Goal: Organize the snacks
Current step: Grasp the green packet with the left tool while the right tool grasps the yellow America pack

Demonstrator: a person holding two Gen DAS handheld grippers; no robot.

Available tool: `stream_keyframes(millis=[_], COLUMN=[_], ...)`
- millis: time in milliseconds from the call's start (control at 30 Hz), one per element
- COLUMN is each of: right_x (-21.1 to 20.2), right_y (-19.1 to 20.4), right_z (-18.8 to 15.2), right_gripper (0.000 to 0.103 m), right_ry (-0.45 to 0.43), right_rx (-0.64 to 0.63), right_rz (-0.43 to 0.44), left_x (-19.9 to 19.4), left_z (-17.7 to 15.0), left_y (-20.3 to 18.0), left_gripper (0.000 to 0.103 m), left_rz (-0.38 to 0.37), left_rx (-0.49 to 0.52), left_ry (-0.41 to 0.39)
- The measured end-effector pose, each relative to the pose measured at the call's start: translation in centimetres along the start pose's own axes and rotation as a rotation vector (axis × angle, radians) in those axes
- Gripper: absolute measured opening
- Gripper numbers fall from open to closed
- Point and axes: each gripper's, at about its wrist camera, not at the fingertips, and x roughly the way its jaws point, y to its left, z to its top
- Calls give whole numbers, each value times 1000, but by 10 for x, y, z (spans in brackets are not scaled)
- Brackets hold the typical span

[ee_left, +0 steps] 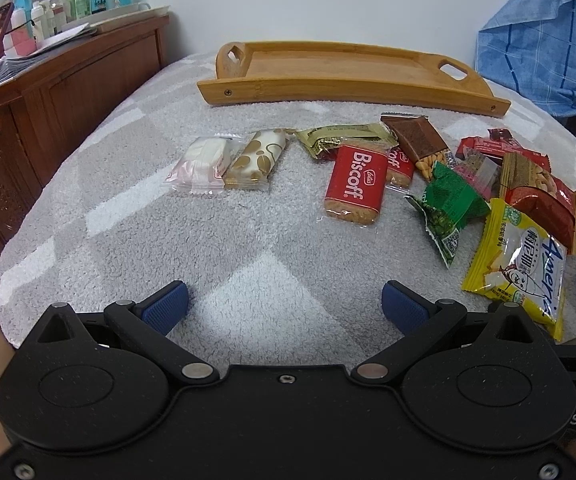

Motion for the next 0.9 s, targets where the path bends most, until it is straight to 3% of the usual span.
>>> stream_keyframes(millis=[200,267,467,700,867,900], right_x=[-11,-11,-9,0,3,4], right_y=[6,7,6,4,-2,-3], right_z=[1,2,5,7,8,9], right_gripper=[97,92,92,91,89,89], right_ry=[-57,-62,-79,-80,-80,-80], right_rx=[-67,-71,-77,-75,-51,-47], right_rz=[7,14,51,79,106,110], left_x=[-15,-20,-22,-7,8,12], left_z=[16,22,36,48,50,50], left_y=[2,-3,-28,-53,-57,-57], left_gripper=[93,87,74,54,46,41], left_rz=[-93,-119,-191,-271,-282,-282], left_rx=[-38,-11,80,141,140,137], left_ry=[-48,-65,-92,-49,-6,5])
